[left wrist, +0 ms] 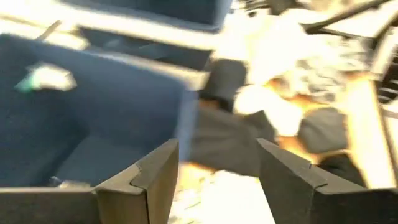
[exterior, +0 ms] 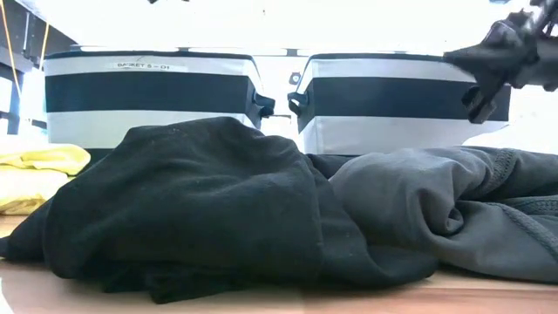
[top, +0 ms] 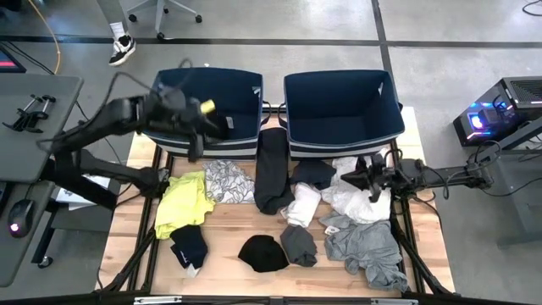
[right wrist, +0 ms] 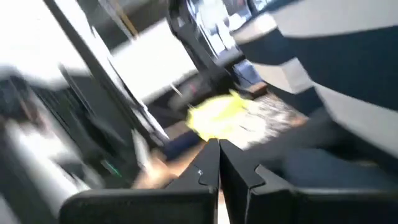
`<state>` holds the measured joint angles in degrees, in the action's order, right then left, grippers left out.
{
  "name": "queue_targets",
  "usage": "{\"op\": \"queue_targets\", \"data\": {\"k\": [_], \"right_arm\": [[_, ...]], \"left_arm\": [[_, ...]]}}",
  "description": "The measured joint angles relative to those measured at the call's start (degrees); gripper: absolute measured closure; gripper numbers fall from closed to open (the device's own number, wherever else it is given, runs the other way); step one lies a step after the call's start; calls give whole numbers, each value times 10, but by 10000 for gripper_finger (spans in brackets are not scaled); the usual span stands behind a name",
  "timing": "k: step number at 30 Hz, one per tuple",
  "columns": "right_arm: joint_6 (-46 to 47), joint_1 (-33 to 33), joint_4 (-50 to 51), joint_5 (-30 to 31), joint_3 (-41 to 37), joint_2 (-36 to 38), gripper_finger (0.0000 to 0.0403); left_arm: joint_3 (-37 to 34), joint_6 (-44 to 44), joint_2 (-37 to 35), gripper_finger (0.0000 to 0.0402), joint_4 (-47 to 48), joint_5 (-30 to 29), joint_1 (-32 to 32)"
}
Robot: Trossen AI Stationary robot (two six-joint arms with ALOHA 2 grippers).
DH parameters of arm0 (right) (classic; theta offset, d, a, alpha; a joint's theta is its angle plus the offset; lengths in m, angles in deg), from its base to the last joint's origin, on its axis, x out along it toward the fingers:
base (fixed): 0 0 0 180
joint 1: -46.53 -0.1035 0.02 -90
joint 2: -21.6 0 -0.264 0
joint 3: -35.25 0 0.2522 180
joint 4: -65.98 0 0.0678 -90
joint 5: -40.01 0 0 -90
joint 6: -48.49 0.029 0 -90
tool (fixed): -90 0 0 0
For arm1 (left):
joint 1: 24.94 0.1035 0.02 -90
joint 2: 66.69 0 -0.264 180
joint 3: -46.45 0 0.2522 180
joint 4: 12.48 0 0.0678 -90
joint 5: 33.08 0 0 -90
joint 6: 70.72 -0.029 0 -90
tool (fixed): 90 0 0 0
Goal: Sort clothes
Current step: Put the black shirt into the left blue laundry bin
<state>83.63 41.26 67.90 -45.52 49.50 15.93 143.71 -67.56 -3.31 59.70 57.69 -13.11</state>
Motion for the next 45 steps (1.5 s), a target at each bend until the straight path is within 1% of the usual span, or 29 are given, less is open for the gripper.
{"op": "queue_targets", "data": {"k": [2,3,6,8,10,14,16,18,21,25,28,32,35,37,39,41,43,45], "right_arm": [[72,0,-35,0,1,0,402],[91,0,-45,0,3,0,402],[103,0,-76,-1,13,0,402],[93,0,-91,-2,25,0,402],[77,0,-91,-4,35,0,402],[49,0,-86,-4,48,0,402],[46,0,-86,-4,49,0,402],[45,0,-81,-4,49,0,402],[49,0,-68,-4,49,0,402],[51,0,-64,-10,50,0,402],[54,0,-62,-16,50,0,402],[53,0,-60,-16,50,0,402],[53,0,-60,-17,50,0,402],[53,0,-60,-17,50,0,402],[53,0,-60,-17,50,0,402],[53,0,-59,-17,50,0,402],[53,0,-59,-17,50,0,402],[53,0,-57,-17,50,0,402]], "left_arm": [[0,30,12,216,-7,-30,-68],[0,46,21,219,-13,-46,-99],[-1,104,61,229,-19,-89,-183],[-1,145,96,235,-23,-98,-228],[-1,189,132,239,-22,-94,-265],[-1,287,212,242,-37,-55,-325],[-1,310,253,242,-51,-38,-349],[-1,307,295,242,-68,-31,-369],[-1,298,358,242,-96,-31,-386],[-2,306,429,228,-153,-29,-384],[-2,276,464,204,-200,-29,-381],[-2,253,505,160,-238,-25,-373],[-1,236,534,137,-256,8,-365],[-1,218,557,133,-260,21,-362],[0,204,576,137,-258,28,-362],[3,189,585,153,-257,34,-362],[3,183,591,184,-254,43,-362],[3,183,587,231,-247,45,-362]]}}
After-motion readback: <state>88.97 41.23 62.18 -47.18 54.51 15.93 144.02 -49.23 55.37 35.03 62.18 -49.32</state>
